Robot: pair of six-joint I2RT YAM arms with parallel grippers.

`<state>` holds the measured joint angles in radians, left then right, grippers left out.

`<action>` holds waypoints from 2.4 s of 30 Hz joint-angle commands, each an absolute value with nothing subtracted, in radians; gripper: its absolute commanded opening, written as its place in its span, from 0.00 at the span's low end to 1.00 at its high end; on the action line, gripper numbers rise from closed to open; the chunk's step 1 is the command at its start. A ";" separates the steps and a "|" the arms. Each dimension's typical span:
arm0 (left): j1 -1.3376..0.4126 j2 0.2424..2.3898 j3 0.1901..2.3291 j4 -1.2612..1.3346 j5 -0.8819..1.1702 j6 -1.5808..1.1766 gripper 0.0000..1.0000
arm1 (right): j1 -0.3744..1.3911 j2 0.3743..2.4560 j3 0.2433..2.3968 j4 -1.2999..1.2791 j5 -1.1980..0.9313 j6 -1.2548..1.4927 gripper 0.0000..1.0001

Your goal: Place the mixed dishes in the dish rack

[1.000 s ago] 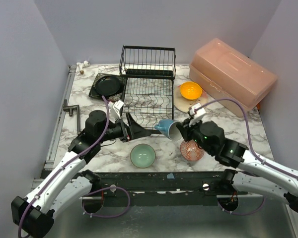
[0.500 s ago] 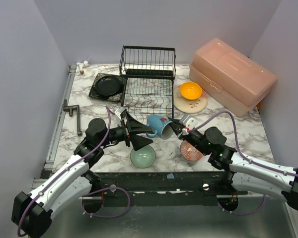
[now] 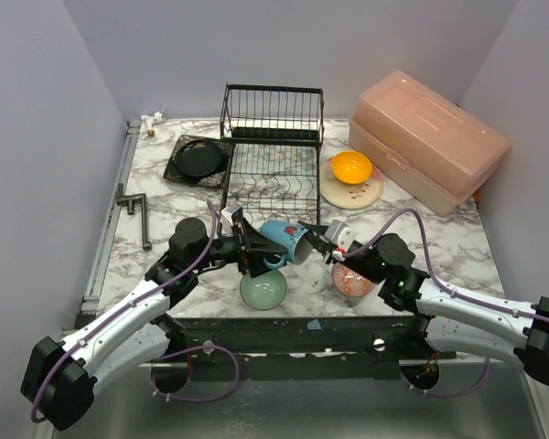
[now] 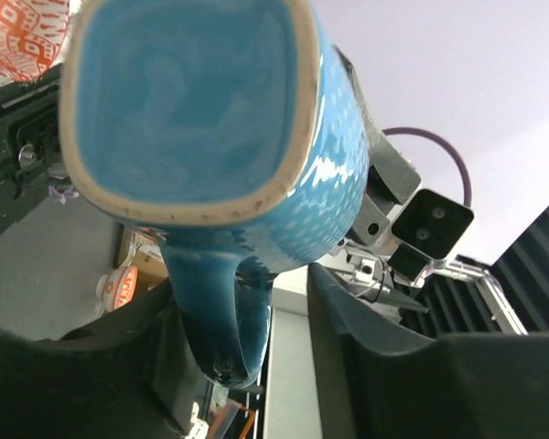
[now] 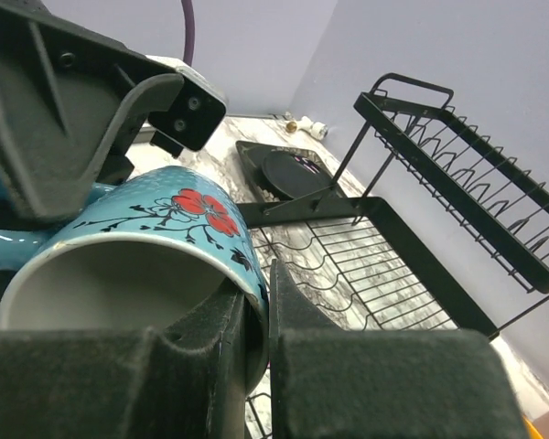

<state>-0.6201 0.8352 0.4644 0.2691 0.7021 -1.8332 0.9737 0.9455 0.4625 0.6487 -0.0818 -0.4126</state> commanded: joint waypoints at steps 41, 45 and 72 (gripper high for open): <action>-0.675 0.884 0.946 -0.559 -0.178 -0.669 0.00 | 0.989 0.678 0.449 0.056 0.412 0.241 0.86; -0.678 0.885 0.883 -0.412 -0.215 -0.614 0.00 | 0.989 0.587 0.450 0.002 0.492 0.318 0.92; -0.719 1.390 0.879 0.108 -0.552 -0.513 0.00 | 0.988 0.269 0.681 -0.408 0.656 0.493 0.90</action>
